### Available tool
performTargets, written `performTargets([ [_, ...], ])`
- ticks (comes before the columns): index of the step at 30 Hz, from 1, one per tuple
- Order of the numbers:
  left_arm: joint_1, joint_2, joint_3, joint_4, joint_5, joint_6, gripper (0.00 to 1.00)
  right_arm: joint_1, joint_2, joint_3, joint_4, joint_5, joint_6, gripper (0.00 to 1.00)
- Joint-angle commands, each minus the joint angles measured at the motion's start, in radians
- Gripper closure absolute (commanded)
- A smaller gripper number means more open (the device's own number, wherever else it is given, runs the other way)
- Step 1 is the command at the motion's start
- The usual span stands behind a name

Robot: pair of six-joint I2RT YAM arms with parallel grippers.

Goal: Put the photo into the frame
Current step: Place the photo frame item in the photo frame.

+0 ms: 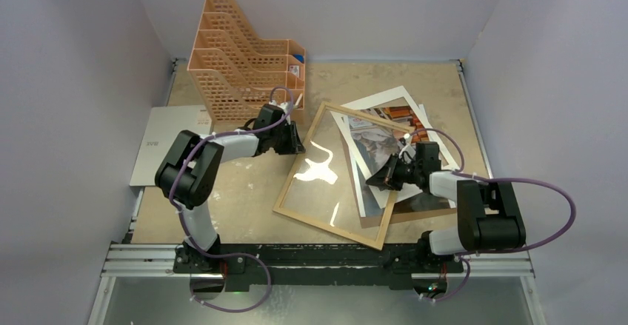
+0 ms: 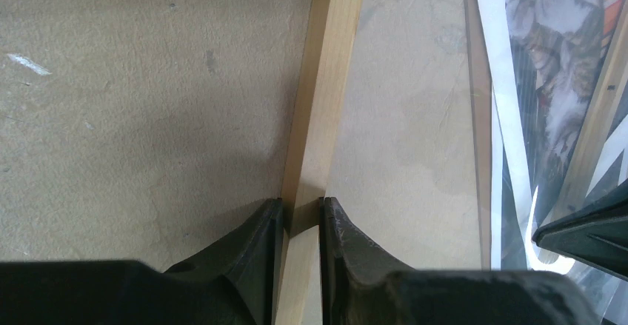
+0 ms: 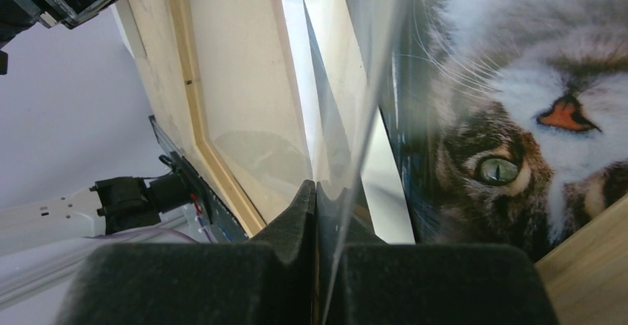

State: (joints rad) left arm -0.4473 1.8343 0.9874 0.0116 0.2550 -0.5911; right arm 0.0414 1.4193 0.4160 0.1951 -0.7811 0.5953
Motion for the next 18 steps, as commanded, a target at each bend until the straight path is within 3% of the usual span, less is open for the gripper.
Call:
performTargets([
  [1, -0.005, 0.050, -0.012, -0.086, -0.107, -0.001, 0.79, -0.001, -0.019, 0.009, -0.109, -0.098, 0.007, 1.00],
  [9, -0.005, 0.061, -0.009, -0.119, -0.148, -0.012, 0.83, -0.002, -0.072, -0.034, -0.104, -0.083, 0.031, 1.00],
  [18, -0.007, 0.086, 0.001, -0.109, -0.106, -0.007, 0.77, -0.002, -0.050, -0.088, -0.003, -0.154, 0.062, 1.00],
])
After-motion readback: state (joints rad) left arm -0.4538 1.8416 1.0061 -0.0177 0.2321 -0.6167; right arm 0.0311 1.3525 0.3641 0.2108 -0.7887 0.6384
